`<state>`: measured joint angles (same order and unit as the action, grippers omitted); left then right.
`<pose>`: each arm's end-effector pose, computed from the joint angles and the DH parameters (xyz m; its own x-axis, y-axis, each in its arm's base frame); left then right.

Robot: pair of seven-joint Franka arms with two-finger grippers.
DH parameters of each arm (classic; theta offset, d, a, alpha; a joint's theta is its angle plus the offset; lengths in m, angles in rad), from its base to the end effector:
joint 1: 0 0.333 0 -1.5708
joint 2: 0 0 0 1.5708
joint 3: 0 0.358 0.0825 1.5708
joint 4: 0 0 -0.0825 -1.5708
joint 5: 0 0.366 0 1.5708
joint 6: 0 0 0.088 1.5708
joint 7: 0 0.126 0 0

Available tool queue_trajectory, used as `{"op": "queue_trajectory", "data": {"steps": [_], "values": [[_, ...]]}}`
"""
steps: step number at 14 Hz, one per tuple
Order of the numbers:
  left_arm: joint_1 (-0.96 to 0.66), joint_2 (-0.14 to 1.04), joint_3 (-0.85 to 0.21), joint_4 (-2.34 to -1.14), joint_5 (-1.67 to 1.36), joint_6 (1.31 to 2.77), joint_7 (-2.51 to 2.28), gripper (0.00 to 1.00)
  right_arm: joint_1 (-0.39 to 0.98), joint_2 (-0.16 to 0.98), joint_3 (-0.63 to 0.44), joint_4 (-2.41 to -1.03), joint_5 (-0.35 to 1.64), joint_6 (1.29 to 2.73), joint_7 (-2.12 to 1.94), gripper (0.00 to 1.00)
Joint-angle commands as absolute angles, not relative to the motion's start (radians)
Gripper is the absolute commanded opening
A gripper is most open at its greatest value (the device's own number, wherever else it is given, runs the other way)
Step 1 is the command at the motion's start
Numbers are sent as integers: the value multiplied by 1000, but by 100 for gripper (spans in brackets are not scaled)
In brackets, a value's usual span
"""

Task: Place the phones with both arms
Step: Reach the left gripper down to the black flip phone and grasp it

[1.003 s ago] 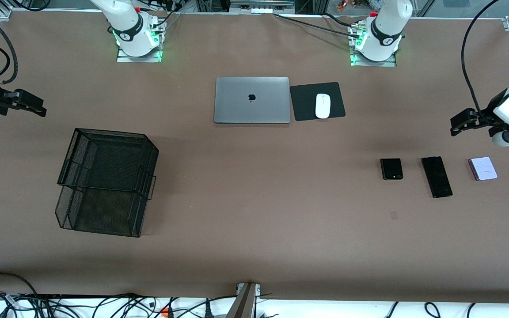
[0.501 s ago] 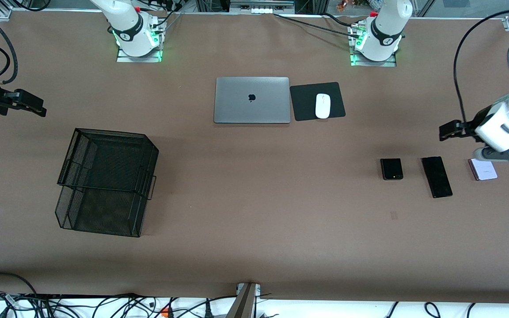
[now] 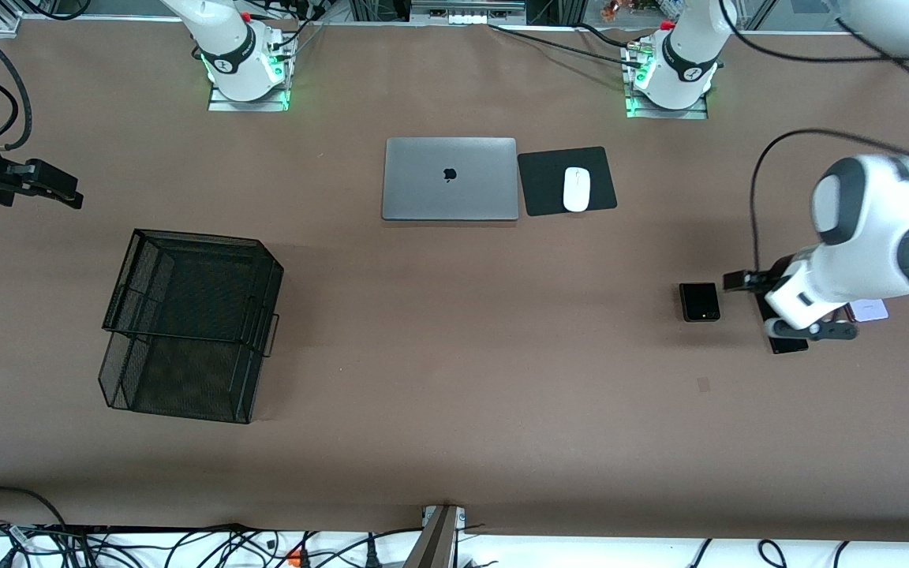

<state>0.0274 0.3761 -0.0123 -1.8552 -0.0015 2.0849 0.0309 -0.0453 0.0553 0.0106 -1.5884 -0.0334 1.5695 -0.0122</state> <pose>0.6165 0.0098 0.3388 0.9892 -0.0150 -0.1456 -0.0137 -0.9999 0.0102 0.5511 -0.0235 0.6094 0.9970 -0.0224 -0.0745 -0.0201 -0.9993 0.0318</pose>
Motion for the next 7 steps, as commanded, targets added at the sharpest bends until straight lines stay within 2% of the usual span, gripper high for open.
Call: {"op": "queue_trajectory", "data": {"steps": [1,4,7], "values": [[34,380,-11,-2006,-26,2312,34,100,-38,46,3,-1594,-14,1575,-6,100],[32,451,-11,-2120,-26,2556,11,100,-38,44,3,-1594,-14,1575,-6,100],[35,497,-12,-2169,-29,2670,-18,100,-38,44,3,-1594,-14,1575,-6,100]]}}
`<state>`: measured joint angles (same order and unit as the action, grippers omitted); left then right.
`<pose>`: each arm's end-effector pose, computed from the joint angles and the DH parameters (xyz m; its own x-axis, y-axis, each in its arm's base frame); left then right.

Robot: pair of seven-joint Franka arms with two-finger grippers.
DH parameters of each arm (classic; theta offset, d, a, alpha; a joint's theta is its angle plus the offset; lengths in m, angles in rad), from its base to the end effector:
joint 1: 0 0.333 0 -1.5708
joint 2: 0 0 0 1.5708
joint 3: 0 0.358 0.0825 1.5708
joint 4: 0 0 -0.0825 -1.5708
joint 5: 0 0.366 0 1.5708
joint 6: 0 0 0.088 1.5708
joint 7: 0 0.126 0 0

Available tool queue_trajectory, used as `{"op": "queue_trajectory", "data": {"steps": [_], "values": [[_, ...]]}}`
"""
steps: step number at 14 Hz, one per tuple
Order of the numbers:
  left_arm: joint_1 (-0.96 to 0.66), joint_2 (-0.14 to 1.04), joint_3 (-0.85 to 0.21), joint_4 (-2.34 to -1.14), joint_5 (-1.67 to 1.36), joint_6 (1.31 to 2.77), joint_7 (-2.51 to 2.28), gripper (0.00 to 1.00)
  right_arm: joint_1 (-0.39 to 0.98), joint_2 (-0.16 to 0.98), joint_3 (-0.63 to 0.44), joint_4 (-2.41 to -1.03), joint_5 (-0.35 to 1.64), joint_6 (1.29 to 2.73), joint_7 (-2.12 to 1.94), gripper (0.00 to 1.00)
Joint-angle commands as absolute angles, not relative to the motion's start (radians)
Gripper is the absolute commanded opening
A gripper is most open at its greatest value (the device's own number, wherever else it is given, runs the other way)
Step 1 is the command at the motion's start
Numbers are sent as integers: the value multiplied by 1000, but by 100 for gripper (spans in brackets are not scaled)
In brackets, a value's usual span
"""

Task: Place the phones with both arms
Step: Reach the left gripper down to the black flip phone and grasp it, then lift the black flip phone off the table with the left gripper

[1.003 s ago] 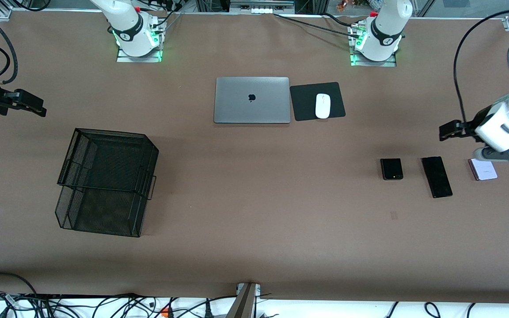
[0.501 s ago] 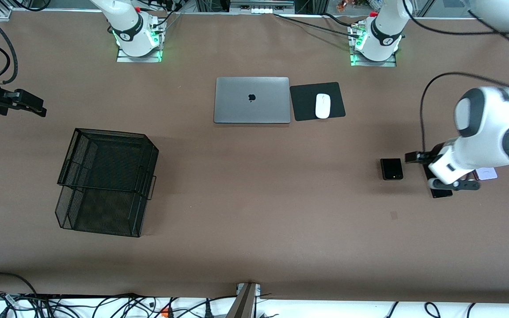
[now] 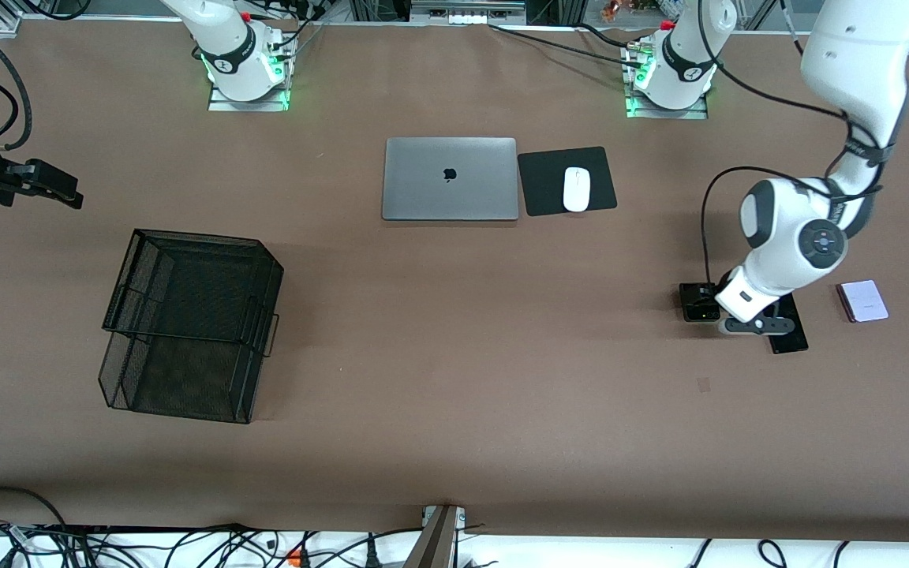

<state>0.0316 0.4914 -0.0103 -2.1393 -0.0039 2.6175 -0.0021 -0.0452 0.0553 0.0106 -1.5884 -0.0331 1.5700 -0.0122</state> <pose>0.5788 0.0125 0.2036 0.9995 0.0279 -0.0132 0.0280 -0.9996 0.0067 0.5512 -0.0234 0.6094 0.9970 -0.0223 -0.0740 -0.0200 -0.9993 0.0315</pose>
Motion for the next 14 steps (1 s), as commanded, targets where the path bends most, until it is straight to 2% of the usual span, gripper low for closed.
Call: {"op": "queue_trajectory", "data": {"steps": [1,11,12,13,14], "values": [[34,500,-14,-2171,-29,2678,-23,100,-40,43,3,-1594,-14,1575,-6,100],[41,499,-48,-2171,-29,2675,-35,100,-38,43,3,-1594,-14,1572,-8,100],[44,496,-48,-2171,-29,2674,-35,84,-38,44,3,-1594,-15,1572,-8,100],[46,494,-48,-2169,-29,2672,-34,51,-38,43,3,-1594,-15,1572,-8,100],[46,491,-48,-2164,-29,2671,-32,38,-40,43,3,-1594,-15,1572,-8,100]]}}
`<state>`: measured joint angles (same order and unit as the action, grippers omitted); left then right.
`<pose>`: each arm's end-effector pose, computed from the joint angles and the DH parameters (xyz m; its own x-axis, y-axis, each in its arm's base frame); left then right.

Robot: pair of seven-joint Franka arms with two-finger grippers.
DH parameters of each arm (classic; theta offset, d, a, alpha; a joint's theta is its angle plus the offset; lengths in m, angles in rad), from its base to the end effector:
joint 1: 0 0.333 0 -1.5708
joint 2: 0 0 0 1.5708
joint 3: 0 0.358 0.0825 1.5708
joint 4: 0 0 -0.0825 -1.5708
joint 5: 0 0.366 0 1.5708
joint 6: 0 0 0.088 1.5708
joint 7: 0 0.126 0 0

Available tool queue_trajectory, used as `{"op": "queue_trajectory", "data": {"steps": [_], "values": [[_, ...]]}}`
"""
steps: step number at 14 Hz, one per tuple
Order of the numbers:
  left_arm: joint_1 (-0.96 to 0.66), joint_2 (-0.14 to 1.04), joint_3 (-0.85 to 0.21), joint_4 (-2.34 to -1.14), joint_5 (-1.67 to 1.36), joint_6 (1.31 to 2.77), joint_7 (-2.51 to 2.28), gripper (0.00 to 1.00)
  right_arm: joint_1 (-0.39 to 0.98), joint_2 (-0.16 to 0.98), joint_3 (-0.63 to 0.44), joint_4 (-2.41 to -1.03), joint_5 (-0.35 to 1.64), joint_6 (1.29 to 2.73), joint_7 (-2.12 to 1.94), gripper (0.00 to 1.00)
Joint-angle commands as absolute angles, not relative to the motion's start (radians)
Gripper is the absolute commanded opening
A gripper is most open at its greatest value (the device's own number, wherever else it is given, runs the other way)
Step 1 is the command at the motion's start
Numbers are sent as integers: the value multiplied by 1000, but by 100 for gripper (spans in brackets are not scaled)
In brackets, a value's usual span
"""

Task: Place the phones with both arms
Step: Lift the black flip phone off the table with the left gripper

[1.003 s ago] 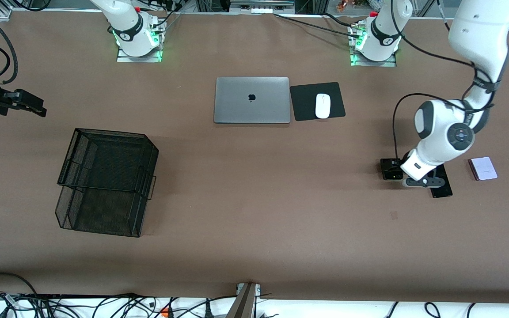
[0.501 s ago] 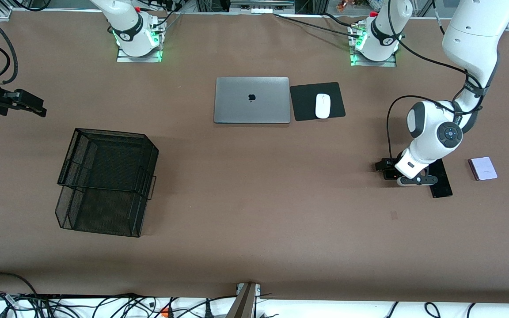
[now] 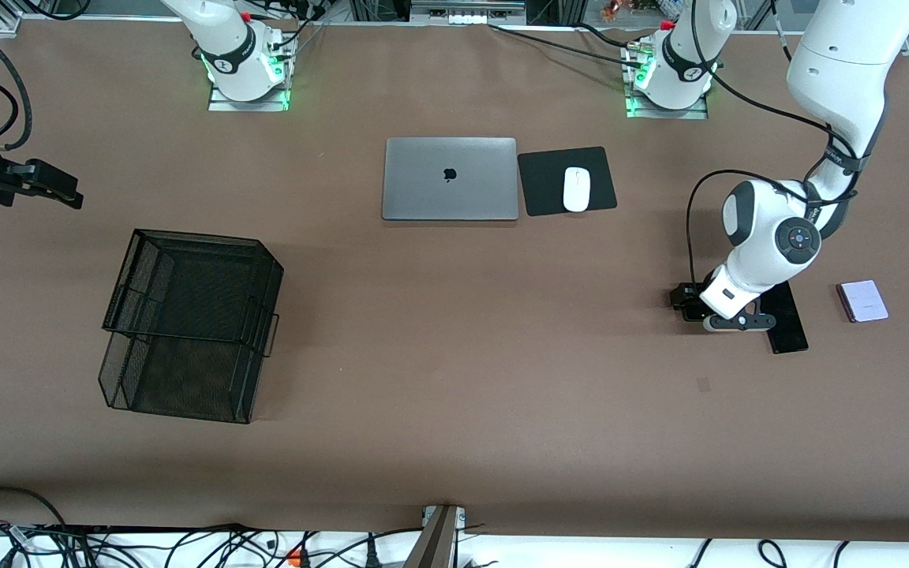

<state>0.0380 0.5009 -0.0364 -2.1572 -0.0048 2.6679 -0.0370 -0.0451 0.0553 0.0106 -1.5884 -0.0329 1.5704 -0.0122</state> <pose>0.5767 0.0012 0.1968 0.9988 0.0475 0.0093 0.0473 -0.9987 0.0201 0.5513 -0.0233 0.6095 0.9970 -0.0222 -0.0736 -0.0199 -0.9993 0.0313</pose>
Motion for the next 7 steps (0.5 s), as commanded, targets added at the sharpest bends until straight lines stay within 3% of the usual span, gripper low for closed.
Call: {"op": "queue_trajectory", "data": {"steps": [1,4,7], "values": [[46,476,-46,-2158,-29,2668,-37,31,-40,43,3,-1594,-15,1571,-8,100],[43,422,-48,-2100,-25,2544,-34,26,-38,43,3,-1594,-14,1574,-8,100],[8,420,-73,-1906,-26,2247,-37,25,-38,43,3,-1594,-15,1569,-8,100]]}}
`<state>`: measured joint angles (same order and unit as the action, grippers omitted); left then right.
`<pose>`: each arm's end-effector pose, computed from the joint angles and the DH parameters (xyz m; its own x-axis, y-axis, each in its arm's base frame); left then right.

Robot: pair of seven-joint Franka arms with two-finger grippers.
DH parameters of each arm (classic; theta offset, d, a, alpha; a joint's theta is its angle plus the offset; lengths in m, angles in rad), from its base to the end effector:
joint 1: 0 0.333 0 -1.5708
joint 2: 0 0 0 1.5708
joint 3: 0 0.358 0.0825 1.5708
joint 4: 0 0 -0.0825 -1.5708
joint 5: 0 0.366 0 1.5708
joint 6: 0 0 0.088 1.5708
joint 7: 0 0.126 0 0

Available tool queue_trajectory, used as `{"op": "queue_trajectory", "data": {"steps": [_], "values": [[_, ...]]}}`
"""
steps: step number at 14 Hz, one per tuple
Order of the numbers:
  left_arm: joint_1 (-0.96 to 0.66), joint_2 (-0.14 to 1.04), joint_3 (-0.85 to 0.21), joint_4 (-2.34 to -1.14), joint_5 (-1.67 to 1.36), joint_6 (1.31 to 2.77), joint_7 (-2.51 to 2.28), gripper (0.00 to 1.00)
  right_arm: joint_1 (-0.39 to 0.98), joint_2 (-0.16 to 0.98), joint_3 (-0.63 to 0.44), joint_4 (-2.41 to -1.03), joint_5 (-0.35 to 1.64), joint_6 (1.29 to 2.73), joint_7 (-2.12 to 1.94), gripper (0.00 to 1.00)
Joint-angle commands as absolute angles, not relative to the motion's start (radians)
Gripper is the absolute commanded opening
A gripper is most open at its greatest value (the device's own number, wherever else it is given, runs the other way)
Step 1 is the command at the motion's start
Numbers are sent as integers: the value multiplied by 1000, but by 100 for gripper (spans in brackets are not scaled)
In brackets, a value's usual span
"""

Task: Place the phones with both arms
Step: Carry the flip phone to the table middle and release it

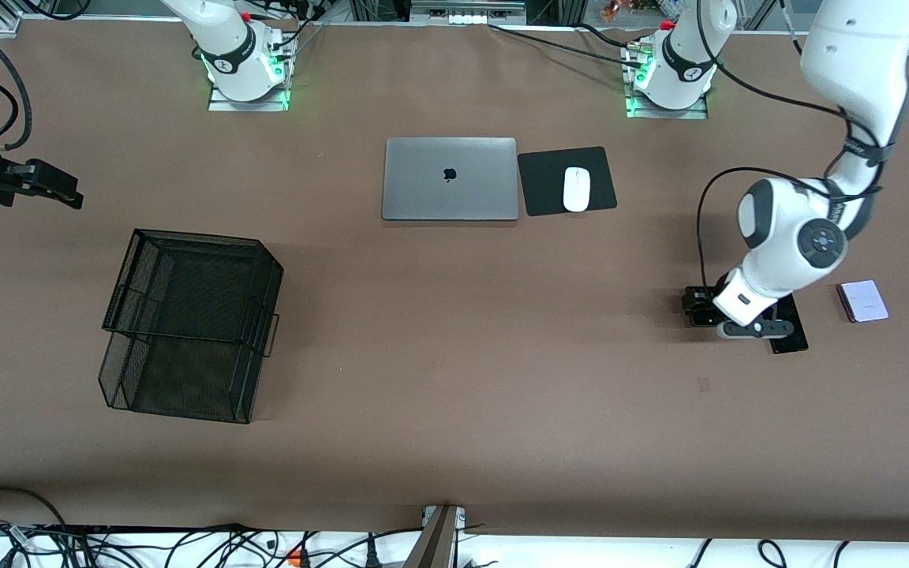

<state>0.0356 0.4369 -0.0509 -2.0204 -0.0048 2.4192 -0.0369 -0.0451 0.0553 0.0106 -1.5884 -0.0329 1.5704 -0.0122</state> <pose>0.6046 -0.0080 0.2621 0.9988 0.0292 -0.0385 0.0301 -0.9993 0.0232 0.5513 -0.0233 0.6095 0.9970 -0.0222 -0.0736 -0.0199 -0.9993 0.0313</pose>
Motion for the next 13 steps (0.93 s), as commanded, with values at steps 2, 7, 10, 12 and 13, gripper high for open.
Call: {"op": "queue_trajectory", "data": {"steps": [2,7,10,12,13], "values": [[-15,433,-139,-1817,-29,2110,-47,26,-38,43,3,-1594,-15,1569,-8,100],[-177,608,-278,-1599,-92,2118,-291,26,-38,44,5,-1594,-15,1568,-8,100],[-368,737,-270,-1517,-83,2302,-455,26,-38,43,5,-1594,-15,1566,-8,100],[-434,797,-267,-1532,-80,2531,-555,27,-38,43,3,-1594,-15,1568,-8,100],[-455,813,-267,-1543,-78,2601,-595,31,-38,43,3,-1594,-15,1568,-8,100]]}}
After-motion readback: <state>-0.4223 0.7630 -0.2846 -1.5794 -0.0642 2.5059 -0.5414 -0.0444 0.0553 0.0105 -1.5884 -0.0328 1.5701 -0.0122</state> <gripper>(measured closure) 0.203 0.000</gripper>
